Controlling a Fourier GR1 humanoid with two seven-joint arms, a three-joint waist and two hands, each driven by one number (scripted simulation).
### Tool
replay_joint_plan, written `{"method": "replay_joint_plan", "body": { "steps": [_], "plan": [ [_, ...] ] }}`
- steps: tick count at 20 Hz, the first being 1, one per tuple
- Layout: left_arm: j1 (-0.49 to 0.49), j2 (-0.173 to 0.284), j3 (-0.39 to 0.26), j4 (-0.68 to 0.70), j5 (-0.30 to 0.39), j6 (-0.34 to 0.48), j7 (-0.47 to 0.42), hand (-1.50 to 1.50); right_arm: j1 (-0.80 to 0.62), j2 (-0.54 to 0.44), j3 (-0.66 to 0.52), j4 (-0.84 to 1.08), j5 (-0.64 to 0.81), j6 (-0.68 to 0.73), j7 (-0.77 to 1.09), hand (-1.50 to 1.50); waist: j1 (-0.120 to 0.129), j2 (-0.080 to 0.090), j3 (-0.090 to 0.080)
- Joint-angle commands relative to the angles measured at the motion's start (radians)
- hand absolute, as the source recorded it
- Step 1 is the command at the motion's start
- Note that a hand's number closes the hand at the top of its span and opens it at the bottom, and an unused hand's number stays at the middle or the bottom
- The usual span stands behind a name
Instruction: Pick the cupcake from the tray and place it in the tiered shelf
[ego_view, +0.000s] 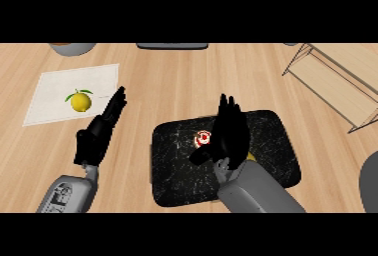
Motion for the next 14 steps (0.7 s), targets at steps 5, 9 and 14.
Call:
{"method": "replay_joint_plan", "body": {
  "steps": [5,9,14],
  "plan": [
    [0.046,-0.002,-0.006,-0.031,-0.012,-0.002,-0.012,0.00,-0.037,0.015,-0.015,0.064,-0.015,-0.052,0.226,-1.50,0.001,0.000,0.000],
    [0.002,0.003,0.012,-0.015,-0.001,-0.014,0.024,0.00,-0.045,0.015,0.033,0.118,-0.032,-0.108,0.242,-1.50,0.009,0.002,0.001],
    [0.004,-0.009,0.006,-0.038,-0.014,-0.007,0.033,0.00,-0.041,0.015,0.017,0.196,-0.056,-0.157,0.158,-1.50,0.007,0.004,0.001]
  ]
}}
